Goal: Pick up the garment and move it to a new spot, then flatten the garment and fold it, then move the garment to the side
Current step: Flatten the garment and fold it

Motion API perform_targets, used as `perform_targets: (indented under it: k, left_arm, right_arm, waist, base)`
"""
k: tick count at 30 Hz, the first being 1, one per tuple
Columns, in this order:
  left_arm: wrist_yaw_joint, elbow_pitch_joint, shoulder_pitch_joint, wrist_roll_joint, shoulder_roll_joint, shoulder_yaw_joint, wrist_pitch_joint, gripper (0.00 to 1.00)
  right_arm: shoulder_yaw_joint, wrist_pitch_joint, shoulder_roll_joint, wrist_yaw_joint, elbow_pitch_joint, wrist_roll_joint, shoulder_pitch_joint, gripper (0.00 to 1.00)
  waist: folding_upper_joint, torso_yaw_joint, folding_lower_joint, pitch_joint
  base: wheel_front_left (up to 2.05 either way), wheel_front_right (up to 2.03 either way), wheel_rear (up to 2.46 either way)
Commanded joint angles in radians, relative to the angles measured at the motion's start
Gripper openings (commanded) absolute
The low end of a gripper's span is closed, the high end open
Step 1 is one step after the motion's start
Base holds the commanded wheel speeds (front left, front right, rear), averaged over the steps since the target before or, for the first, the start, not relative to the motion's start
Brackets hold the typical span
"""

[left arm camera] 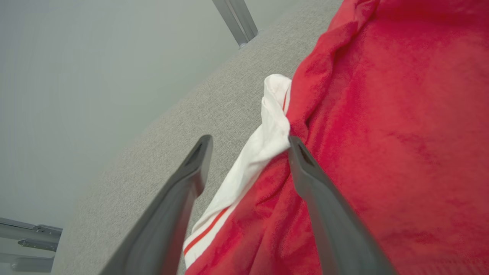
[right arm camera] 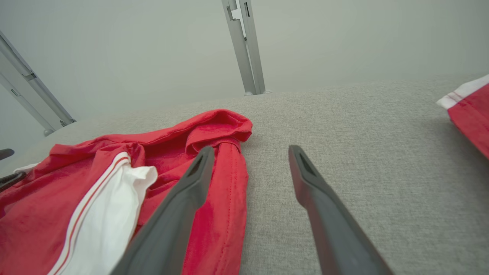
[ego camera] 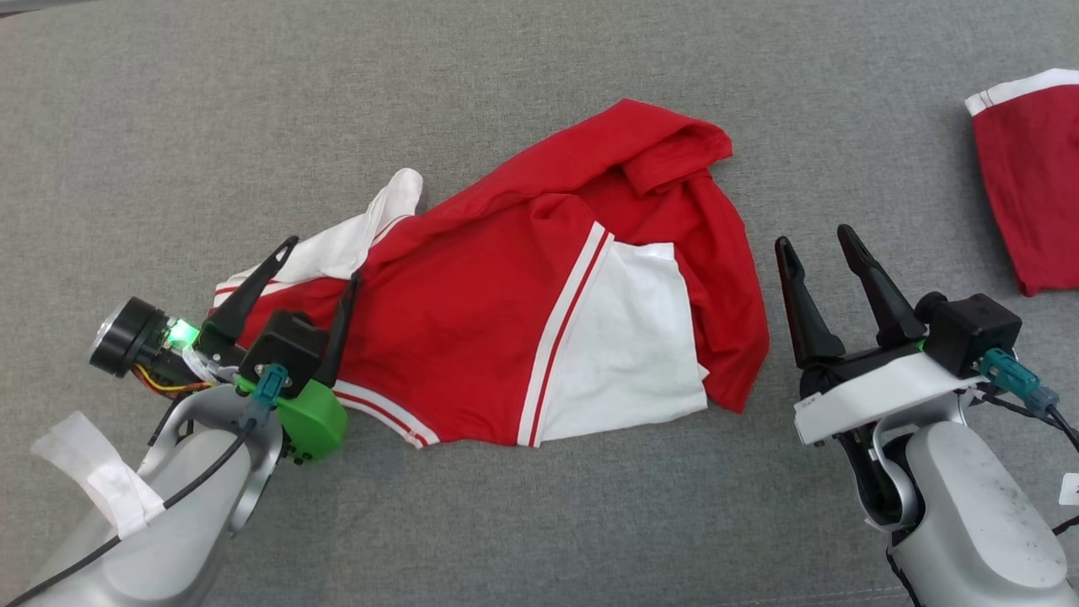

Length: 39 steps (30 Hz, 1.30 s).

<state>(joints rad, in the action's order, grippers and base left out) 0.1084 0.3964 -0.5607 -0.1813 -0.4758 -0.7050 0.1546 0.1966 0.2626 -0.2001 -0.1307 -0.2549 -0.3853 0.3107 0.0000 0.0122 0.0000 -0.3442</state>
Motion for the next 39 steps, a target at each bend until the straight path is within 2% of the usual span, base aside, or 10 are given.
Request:
perform_targets:
  k: [1,13,14,15,16,17,22,28,35,39]
  left_arm:
    - [0.006,-0.003,0.002,-0.006,-0.010,0.006,-0.003,1.00]
    - [-0.010,-0.008,-0.005,-0.013,-0.033,-0.010,-0.028,1.00]
    - [-0.011,-0.006,-0.010,-0.013,-0.032,-0.011,-0.027,0.96]
    - [-0.011,-0.003,-0.013,-0.015,-0.032,-0.012,-0.026,0.42]
    - [-0.013,-0.001,-0.015,-0.016,-0.032,-0.014,-0.024,0.26]
    - [-0.021,0.004,-0.016,-0.020,-0.033,-0.018,-0.027,0.00]
    - [-0.036,0.011,-0.016,-0.033,-0.039,-0.022,-0.038,0.00]
    - [-0.006,-0.025,-0.019,-0.043,-0.051,0.001,-0.018,0.00]
    - [0.010,-0.084,-0.037,-0.039,-0.066,0.010,-0.018,0.00]
    - [0.014,-0.107,-0.048,-0.032,-0.062,0.005,-0.023,0.00]
  right_arm:
    - [0.001,0.003,0.002,0.000,0.000,0.003,-0.009,1.00]
    - [0.004,0.003,-0.002,0.000,0.000,0.012,-0.027,1.00]
    - [0.004,0.003,-0.003,0.000,0.001,0.012,-0.028,1.00]
    - [0.003,0.003,-0.003,0.000,0.002,0.012,-0.029,1.00]
    - [0.003,0.003,-0.004,0.000,0.003,0.012,-0.031,1.00]
    - [0.003,0.003,-0.005,0.000,0.004,0.013,-0.033,1.00]
    - [0.000,0.003,-0.010,0.000,0.007,0.010,-0.039,1.00]
    - [0.019,0.003,-0.001,0.000,-0.013,-0.043,0.019,1.00]
    - [0.087,-0.017,-0.008,0.000,-0.175,-0.304,0.197,1.00]
    - [0.145,-0.084,-0.052,0.000,-0.257,-0.478,0.290,1.00]
  waist:
    - [0.0000,-0.005,0.0000,0.005]
    - [0.0000,-0.022,0.0000,0.021]
    - [0.0000,-0.024,0.0000,0.022]
    - [0.0000,-0.026,0.0000,0.022]
    - [0.0000,-0.027,0.0000,0.023]
    - [0.0000,-0.029,0.0000,0.024]
    - [0.0000,-0.033,0.0000,0.027]
    - [0.0000,-0.021,0.0000,0.013]
    - [0.0000,0.013,0.0000,-0.025]
    - [0.0000,0.040,0.0000,-0.042]
  base:
    - [0.00,0.00,0.00]
    - [0.00,0.00,0.00]
    - [0.00,0.00,0.00]
    - [0.00,0.00,0.00]
    - [0.00,0.00,0.00]
    - [0.00,0.00,0.00]
    - [0.00,0.00,0.00]
    - [0.00,0.00,0.00]
    - [0.00,0.00,0.00]
    - [0.00,0.00,0.00]
